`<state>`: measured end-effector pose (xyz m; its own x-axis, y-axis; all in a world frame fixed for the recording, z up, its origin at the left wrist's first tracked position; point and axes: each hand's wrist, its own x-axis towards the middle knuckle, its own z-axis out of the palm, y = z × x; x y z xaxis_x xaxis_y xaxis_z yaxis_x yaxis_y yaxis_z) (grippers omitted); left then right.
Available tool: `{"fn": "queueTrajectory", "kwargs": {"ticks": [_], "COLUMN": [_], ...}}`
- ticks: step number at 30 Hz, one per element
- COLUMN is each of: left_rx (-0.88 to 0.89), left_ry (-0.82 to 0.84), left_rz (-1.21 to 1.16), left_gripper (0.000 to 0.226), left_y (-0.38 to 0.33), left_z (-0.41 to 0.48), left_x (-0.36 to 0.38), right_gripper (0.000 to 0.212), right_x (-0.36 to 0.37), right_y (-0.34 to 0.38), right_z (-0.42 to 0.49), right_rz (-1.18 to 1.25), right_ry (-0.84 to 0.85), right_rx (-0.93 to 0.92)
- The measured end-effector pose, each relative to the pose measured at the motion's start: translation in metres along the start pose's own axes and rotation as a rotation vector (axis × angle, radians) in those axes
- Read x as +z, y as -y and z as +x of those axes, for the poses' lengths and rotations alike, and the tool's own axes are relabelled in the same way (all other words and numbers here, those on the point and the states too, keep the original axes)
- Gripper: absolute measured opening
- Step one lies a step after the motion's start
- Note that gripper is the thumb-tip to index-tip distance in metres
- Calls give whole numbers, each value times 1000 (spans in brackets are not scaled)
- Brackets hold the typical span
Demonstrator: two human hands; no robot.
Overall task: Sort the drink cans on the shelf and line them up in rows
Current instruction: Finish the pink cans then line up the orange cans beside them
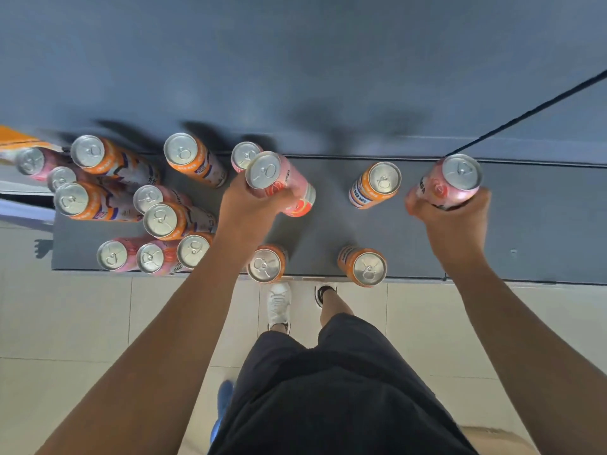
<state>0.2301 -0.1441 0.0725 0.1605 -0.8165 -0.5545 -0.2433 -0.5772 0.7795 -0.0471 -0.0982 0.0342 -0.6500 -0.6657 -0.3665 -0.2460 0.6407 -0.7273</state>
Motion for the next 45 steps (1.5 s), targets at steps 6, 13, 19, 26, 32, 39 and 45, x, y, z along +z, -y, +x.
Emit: {"fn": "queueTrajectory", "kwargs": {"ticks": [6,13,19,26,32,39,45], "left_rx": [-21,-95,-26,73,193,328,325], "left_ry": [133,413,801,851,676,671,753], "left_rz": [-342,-728,-714,-580,-405,-258,-204], "left_gripper": [25,48,48,82,69,46,56], "left_y": [-17,-36,-38,-35,-39,-50,-61], "left_z": [-32,-76,-104,-130,-148,-171,-200], "left_x": [-23,-54,-91,-108,-110,-86,-36], "right_gripper": [63,61,62,46,47,23,36], "right_x": [-15,-13,-11,-19,-35,-65,-119], "right_y": [38,80,103,116,122,113,80], "right_z": [-67,-146,-199,-238,-256,-260,-262], "right_rz": [115,258,409,468,519,579,677], "right_ry": [-13,79,157,232,259,198,148], "right_rx": [-50,-94,-152,-218,-177,-126,-76]}}
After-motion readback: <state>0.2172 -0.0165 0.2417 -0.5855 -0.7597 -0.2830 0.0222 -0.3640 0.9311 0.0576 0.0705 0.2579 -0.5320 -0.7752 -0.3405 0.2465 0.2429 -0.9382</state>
